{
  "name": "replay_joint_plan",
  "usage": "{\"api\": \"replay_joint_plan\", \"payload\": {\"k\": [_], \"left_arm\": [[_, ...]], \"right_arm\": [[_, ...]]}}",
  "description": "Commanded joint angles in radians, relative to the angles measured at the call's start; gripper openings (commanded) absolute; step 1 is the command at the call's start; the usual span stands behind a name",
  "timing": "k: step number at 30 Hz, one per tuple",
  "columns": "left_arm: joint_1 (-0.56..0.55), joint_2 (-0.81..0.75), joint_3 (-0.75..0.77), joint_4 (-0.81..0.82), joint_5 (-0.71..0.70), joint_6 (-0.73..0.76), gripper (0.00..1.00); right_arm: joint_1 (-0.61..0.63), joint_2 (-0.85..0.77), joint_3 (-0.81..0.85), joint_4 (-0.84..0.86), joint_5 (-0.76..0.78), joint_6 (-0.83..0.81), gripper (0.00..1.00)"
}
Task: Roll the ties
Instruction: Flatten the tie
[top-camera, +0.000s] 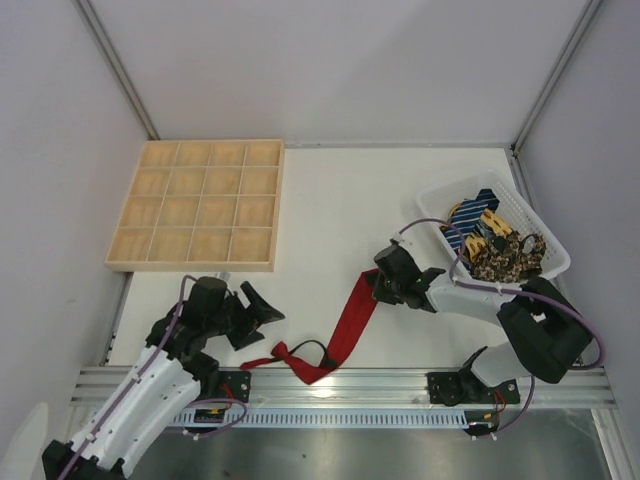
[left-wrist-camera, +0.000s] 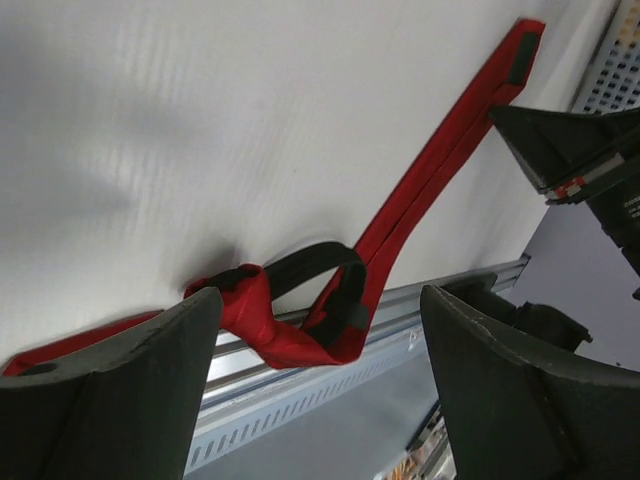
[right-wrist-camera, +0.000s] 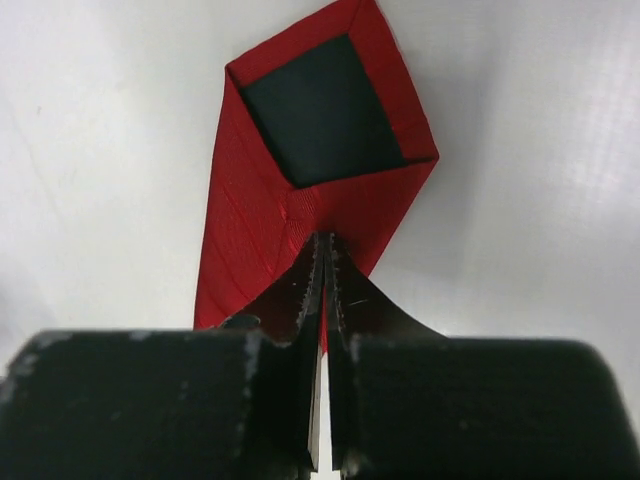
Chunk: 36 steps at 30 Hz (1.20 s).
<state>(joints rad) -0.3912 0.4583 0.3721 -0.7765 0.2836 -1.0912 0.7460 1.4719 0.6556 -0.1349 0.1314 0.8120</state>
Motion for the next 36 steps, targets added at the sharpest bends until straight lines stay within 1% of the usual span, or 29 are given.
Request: {"api": "replay_joint_plan", "payload": {"k": [1, 2, 3, 5, 6, 7, 8, 9, 10, 11, 12, 13, 14, 15, 17, 18, 19, 20, 21, 22, 25, 30, 33, 36], "left_arm": [[-0.081, 0.117, 0.002, 0.159, 0.025, -0.038, 0.86], [-0.119, 0.155, 0.011, 0.205, 0.022, -0.038, 0.86], [-0.139, 0.233, 0.043, 0.221, 0.006, -0.038, 0.86], [-0.192, 0.298, 0.085, 0.233, -0.039, -0.001, 0.86], [-0.208, 0.354, 0.143, 0.215, -0.069, 0.013, 0.85], [-0.242, 0.373, 0.169, 0.2, -0.096, 0.042, 0.85], [-0.258, 0.388, 0.192, 0.16, -0.163, 0.053, 0.85], [-0.273, 0.399, 0.229, 0.14, -0.19, 0.068, 0.85], [-0.284, 0.399, 0.241, 0.12, -0.22, 0.071, 0.85], [-0.31, 0.398, 0.251, 0.103, -0.266, 0.073, 0.81], [-0.32, 0.392, 0.257, 0.061, -0.282, 0.071, 0.8], [-0.328, 0.375, 0.254, 0.042, -0.312, 0.045, 0.79], [-0.348, 0.369, 0.246, 0.034, -0.319, 0.028, 0.79], [-0.353, 0.359, 0.208, 0.058, -0.293, 0.007, 0.79], [-0.367, 0.344, 0.142, 0.142, -0.206, -0.079, 0.79], [-0.37, 0.347, 0.086, 0.187, -0.148, -0.11, 0.75], [-0.386, 0.356, 0.077, 0.213, -0.144, -0.163, 0.74], [-0.399, 0.39, 0.08, 0.209, -0.155, -0.17, 0.73], [-0.406, 0.41, 0.114, 0.186, -0.202, -0.173, 0.73], [-0.425, 0.433, 0.137, 0.121, -0.231, -0.185, 0.75], [-0.452, 0.497, 0.201, 0.083, -0.282, -0.211, 0.76], [-0.479, 0.526, 0.197, 0.08, -0.343, -0.298, 0.76], [-0.497, 0.539, 0.176, 0.131, -0.343, -0.366, 0.74], [-0.52, 0.595, 0.206, 0.125, -0.353, -0.377, 0.73]], "right_arm": [[-0.036, -0.051, -0.095, -0.139, 0.17, 0.151, 0.0], [-0.054, -0.095, -0.112, -0.176, 0.192, 0.192, 0.0], [-0.06, -0.117, -0.141, -0.231, 0.207, 0.243, 0.0], [-0.059, -0.21, -0.163, -0.277, 0.247, 0.274, 0.0], [-0.057, -0.254, -0.175, -0.343, 0.264, 0.3, 0.0], [-0.056, -0.298, -0.177, -0.37, 0.281, 0.318, 0.0], [-0.022, -0.396, -0.172, -0.409, 0.307, 0.337, 0.0], [0.005, -0.445, -0.159, -0.454, 0.354, 0.326, 0.0], [0.033, -0.494, -0.154, -0.439, 0.359, 0.282, 0.0], [0.064, -0.549, -0.159, -0.389, 0.349, 0.219, 0.0], [0.087, -0.626, -0.171, -0.249, 0.317, 0.143, 0.01], [0.084, -0.645, -0.186, -0.195, 0.239, 0.094, 0.03], [0.075, -0.645, -0.182, -0.168, 0.212, 0.054, 0.05], [0.052, -0.603, -0.168, -0.16, 0.189, 0.047, 0.06], [0.035, -0.532, -0.126, -0.157, 0.159, 0.004, 0.07], [0.029, -0.478, -0.111, -0.154, 0.14, -0.011, 0.07], [0.026, -0.39, -0.093, -0.167, 0.134, -0.02, 0.08], [0.024, -0.343, -0.061, -0.176, 0.14, -0.036, 0.08], [0.024, -0.306, -0.053, -0.17, 0.126, -0.048, 0.09], [0.021, -0.242, -0.042, -0.17, 0.125, -0.054, 0.09], [0.024, -0.179, -0.033, -0.157, 0.102, -0.063, 0.09], [0.044, -0.183, -0.062, -0.123, 0.09, -0.063, 0.09], [0.047, -0.194, -0.085, -0.111, 0.091, -0.071, 0.09], [0.044, -0.191, -0.103, -0.098, 0.085, -0.08, 0.09]]}}
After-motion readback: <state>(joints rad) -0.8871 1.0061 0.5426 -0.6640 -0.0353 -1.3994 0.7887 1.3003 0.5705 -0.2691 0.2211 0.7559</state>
